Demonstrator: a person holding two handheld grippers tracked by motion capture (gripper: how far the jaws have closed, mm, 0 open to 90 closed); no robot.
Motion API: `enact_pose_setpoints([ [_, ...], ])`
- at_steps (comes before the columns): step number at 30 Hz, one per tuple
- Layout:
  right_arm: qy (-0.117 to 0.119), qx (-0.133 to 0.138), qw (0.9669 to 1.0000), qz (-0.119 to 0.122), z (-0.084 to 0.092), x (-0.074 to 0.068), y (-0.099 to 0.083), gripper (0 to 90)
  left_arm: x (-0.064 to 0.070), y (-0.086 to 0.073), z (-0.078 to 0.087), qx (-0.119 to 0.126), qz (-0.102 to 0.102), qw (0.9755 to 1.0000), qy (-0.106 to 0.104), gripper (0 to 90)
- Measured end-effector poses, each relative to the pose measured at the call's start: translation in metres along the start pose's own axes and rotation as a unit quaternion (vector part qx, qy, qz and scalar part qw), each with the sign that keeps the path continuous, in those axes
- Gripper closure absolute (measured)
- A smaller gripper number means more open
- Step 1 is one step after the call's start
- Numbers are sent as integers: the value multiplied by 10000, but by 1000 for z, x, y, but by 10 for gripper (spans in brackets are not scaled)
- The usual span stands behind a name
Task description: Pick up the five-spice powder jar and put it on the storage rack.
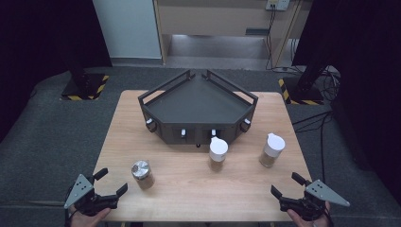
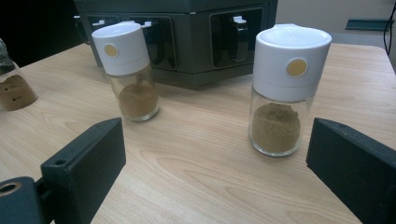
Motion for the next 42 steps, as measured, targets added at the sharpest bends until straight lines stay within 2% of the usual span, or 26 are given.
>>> enact_pose_setpoints([
  [10,-70,-6,9999,-83,1,2,-1,49,0,1,-1,-55,41,10000,-36,20],
  [14,-22,12,10000,-86,2,2,-1,51,-1,0,0,-37,25,10000,-80,20],
  [16,-3,48,10000,-6,2,0,0,54,-1,0,0,-6,55,9999,-107,20],
  [17,-4,-1,9999,114,1,-3,1,56,-1,1,1,37,45,9999,-124,20],
  [20,2,-63,9999,116,-1,-4,2,58,0,1,3,65,1,9999,-79,20],
  [22,2,-59,9999,153,-2,-4,1,58,-1,1,3,109,62,9999,-98,18],
  [29,48,4,10000,19,0,0,0,60,0,2,4,78,118,9998,-129,16],
  [33,64,2,10000,47,0,0,0,61,0,3,5,87,163,9997,-146,18],
  [35,73,2,10000,51,0,0,0,61,-2,5,5,54,222,9996,-162,18],
  [42,74,-5,10000,32,0,-1,0,63,-4,17,11,102,177,9996,-219,20],
])
Point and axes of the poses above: each handheld gripper's, and its own axes: z roughly backward along the jaws, y roughly out of its top, x roughly to its right, the point moved 8 cm from there along -z, roughly forward along the jaws, and after that the axes turned 1 degree about z, right-handed, at the moved point
